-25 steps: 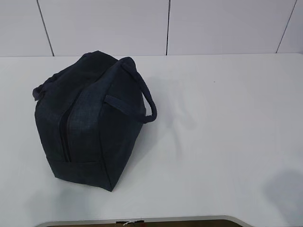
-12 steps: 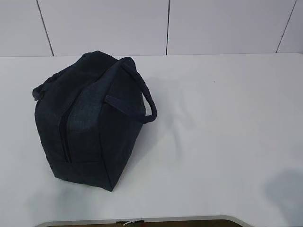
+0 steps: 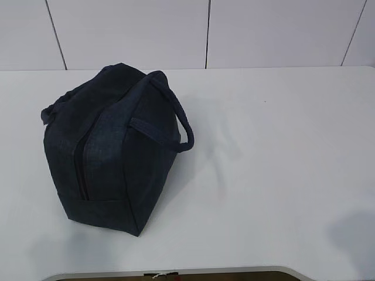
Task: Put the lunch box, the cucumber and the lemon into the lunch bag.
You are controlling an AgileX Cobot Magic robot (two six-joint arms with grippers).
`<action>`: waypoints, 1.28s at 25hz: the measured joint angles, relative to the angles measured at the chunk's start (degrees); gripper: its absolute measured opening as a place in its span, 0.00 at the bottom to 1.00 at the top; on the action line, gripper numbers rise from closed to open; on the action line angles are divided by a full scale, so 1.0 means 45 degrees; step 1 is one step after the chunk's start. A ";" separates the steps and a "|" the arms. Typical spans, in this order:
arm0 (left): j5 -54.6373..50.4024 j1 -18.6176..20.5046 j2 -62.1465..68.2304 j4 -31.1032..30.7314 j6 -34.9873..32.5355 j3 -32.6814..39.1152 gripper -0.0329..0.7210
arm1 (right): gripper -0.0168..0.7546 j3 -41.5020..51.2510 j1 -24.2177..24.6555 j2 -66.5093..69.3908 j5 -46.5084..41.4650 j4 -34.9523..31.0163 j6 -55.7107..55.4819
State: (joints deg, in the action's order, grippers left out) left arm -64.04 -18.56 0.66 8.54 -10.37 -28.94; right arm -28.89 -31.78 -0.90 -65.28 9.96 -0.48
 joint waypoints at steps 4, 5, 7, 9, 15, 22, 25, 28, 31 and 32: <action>0.0000 0.0185 0.0000 0.0153 0.0000 0.0000 0.36 | 0.43 0.0000 0.1930 0.0000 0.0000 0.0000 -0.0022; 0.0000 0.0314 0.0000 0.0206 0.0000 0.0000 0.36 | 0.43 0.0000 0.2517 0.0000 0.0000 0.0000 -0.0023; 0.0000 0.0603 0.0000 0.0233 0.0000 0.0000 0.36 | 0.43 0.0000 0.3584 0.0000 0.0000 0.0000 -0.0023; 0.0000 0.1039 0.0000 0.0233 0.0000 0.0000 0.36 | 0.43 0.0000 0.4478 0.0000 0.0000 0.0000 -0.0023; 0.0000 0.2883 0.0000 0.0259 0.0000 0.0000 0.36 | 0.43 0.0000 0.5672 0.0000 0.0000 0.0000 -0.0239; 0.0000 0.4155 0.0000 0.0281 0.0000 0.0000 0.36 | 0.43 0.0000 0.5699 0.0000 0.0000 -0.0110 -0.0398; 0.0000 0.4155 0.0000 0.0281 0.0000 0.0000 0.36 | 0.43 0.0000 0.5699 0.0000 0.0000 -0.0131 -0.0397; 0.0000 0.4155 0.0000 0.0281 0.0000 0.0000 0.36 | 0.43 0.0000 0.5699 0.0000 0.0000 -0.0131 -0.0397; 0.0000 0.4155 0.0000 0.0281 0.0000 0.0000 0.36 | 0.43 0.0000 0.5699 0.0000 0.0000 -0.0131 -0.0397; 0.0000 0.4155 0.0000 0.0281 0.0000 0.0000 0.36 | 0.43 0.0000 0.5699 0.0000 0.0000 -0.0131 -0.0397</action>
State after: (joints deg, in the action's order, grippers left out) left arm -64.04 0.14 0.66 9.80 -10.37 -28.94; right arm -28.89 -6.14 -0.90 -65.28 9.37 -2.26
